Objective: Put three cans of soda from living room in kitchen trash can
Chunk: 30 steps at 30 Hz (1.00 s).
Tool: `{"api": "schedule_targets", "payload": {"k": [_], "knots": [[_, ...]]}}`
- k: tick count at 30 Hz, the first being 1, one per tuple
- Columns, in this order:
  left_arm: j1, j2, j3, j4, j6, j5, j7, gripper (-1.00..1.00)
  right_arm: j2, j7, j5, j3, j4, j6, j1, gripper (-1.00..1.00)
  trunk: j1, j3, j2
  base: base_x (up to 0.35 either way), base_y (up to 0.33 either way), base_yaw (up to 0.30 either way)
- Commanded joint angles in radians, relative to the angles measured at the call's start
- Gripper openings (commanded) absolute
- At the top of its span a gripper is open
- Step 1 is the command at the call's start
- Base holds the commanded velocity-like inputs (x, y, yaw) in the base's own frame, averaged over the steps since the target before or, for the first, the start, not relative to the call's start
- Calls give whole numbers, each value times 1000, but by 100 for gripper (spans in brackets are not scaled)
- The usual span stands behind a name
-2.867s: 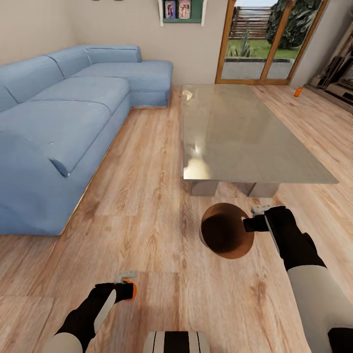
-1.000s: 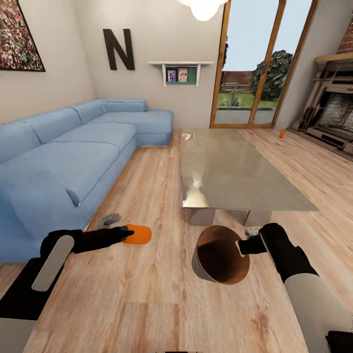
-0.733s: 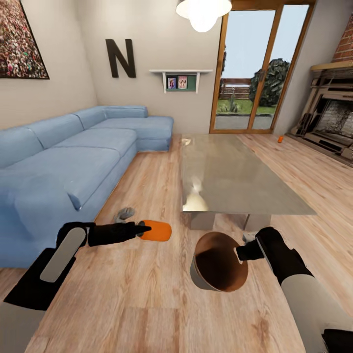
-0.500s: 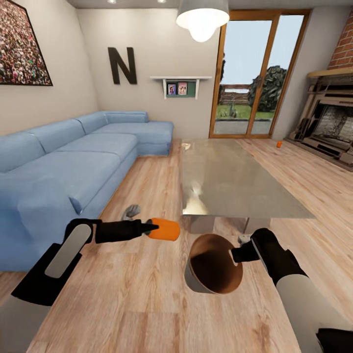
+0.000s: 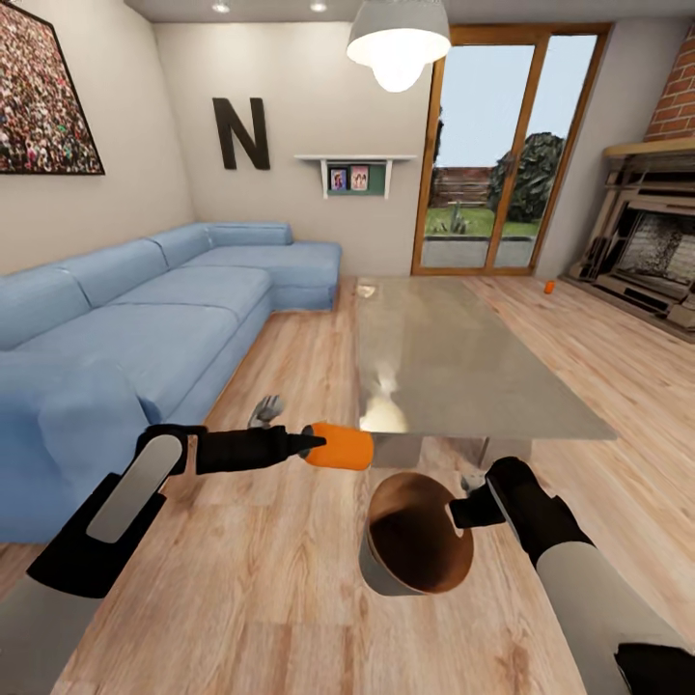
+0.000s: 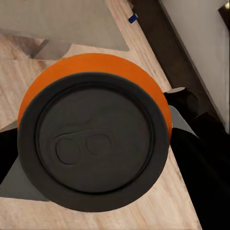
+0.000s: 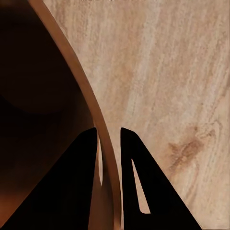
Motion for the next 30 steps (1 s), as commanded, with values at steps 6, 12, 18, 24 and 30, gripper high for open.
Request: {"api": "schedule_targets", "payload": {"k": [6,12,18,24,30], "knots": [[-7,0,-76,-13,0,33,0,-100,13,2,-21,12,2,4,-1,-100,-19,16,35,0,0,0],[-6,0,-104,-13,0,34,4,-100,33,-19,-20,14,3,4,-2,-100,-19,16,35,0,0,0],[-6,-2,-168,-9,0,27,10,-100,59,-50,-20,16,3,4,-3,-100,-19,16,35,0,0,0],[-6,-8,-192,-5,0,15,40,-100,93,-80,8,28,5,4,-3,-100,-19,16,35,0,0,0],[-6,-61,-242,-1,0,-54,135,-100,114,-92,27,32,7,4,-5,-100,-19,16,35,0,0,0]]}}
